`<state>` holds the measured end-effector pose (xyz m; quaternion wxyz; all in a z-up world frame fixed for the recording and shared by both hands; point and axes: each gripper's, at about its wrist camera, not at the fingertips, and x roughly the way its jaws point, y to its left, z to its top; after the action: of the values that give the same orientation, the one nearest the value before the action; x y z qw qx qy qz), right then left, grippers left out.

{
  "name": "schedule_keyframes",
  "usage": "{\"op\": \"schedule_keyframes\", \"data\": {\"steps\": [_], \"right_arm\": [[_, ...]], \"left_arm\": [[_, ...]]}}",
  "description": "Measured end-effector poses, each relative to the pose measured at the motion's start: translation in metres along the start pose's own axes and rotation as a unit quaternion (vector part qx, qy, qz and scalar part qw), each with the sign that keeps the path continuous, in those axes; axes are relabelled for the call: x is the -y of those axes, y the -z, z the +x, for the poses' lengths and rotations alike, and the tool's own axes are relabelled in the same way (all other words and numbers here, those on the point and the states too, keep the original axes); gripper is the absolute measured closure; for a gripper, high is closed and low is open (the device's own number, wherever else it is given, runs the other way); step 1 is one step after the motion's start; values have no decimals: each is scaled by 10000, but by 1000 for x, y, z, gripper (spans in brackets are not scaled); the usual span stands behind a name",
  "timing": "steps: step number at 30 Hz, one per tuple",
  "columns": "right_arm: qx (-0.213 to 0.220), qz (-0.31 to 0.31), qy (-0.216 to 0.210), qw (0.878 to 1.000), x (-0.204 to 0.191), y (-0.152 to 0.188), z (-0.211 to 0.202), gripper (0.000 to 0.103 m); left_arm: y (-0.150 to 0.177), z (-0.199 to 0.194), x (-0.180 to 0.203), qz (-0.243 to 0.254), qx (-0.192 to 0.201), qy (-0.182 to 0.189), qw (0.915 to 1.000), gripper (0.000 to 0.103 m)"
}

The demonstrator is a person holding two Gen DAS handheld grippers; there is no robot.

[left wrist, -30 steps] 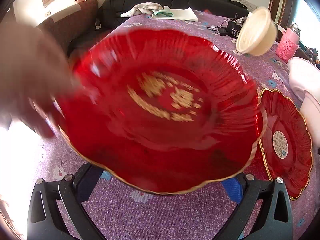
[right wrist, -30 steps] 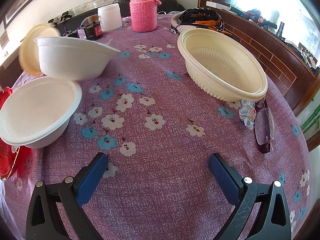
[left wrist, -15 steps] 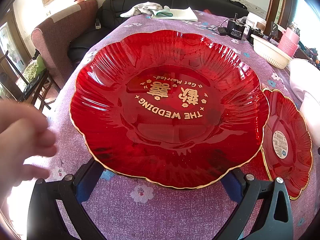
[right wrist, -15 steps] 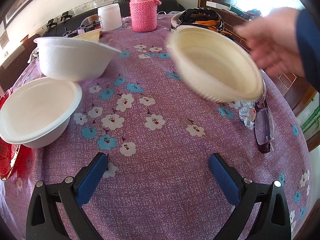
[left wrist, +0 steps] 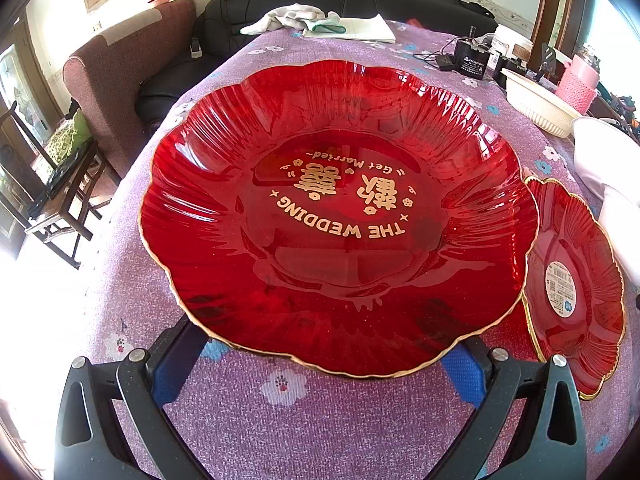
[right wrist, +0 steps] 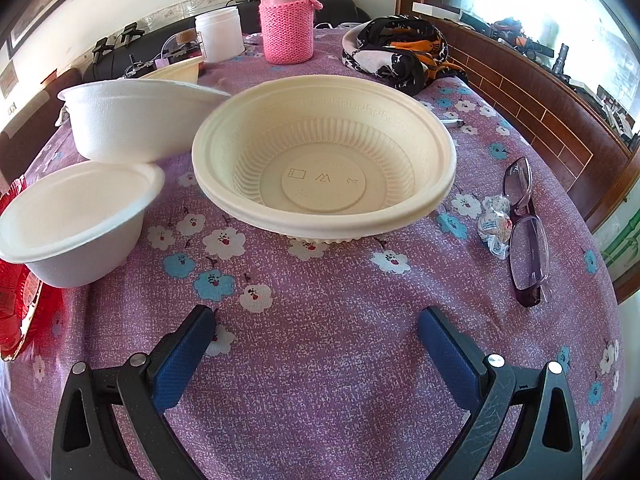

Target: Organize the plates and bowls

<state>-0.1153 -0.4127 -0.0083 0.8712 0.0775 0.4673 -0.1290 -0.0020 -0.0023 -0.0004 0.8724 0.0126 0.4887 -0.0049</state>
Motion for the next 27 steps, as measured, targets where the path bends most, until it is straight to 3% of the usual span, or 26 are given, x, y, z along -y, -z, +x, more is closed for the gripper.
{"op": "schedule_keyframes", "data": {"steps": [24, 27], "right_arm": [[-1, 2, -9, 10000, 0, 0, -1, 1], [-142, -264, -264, 9992, 1, 2, -5, 1]], "left_arm": [[1, -2, 1, -244, 135, -162, 9995, 0], [5, -11, 2, -140, 166, -103, 9997, 0]]}}
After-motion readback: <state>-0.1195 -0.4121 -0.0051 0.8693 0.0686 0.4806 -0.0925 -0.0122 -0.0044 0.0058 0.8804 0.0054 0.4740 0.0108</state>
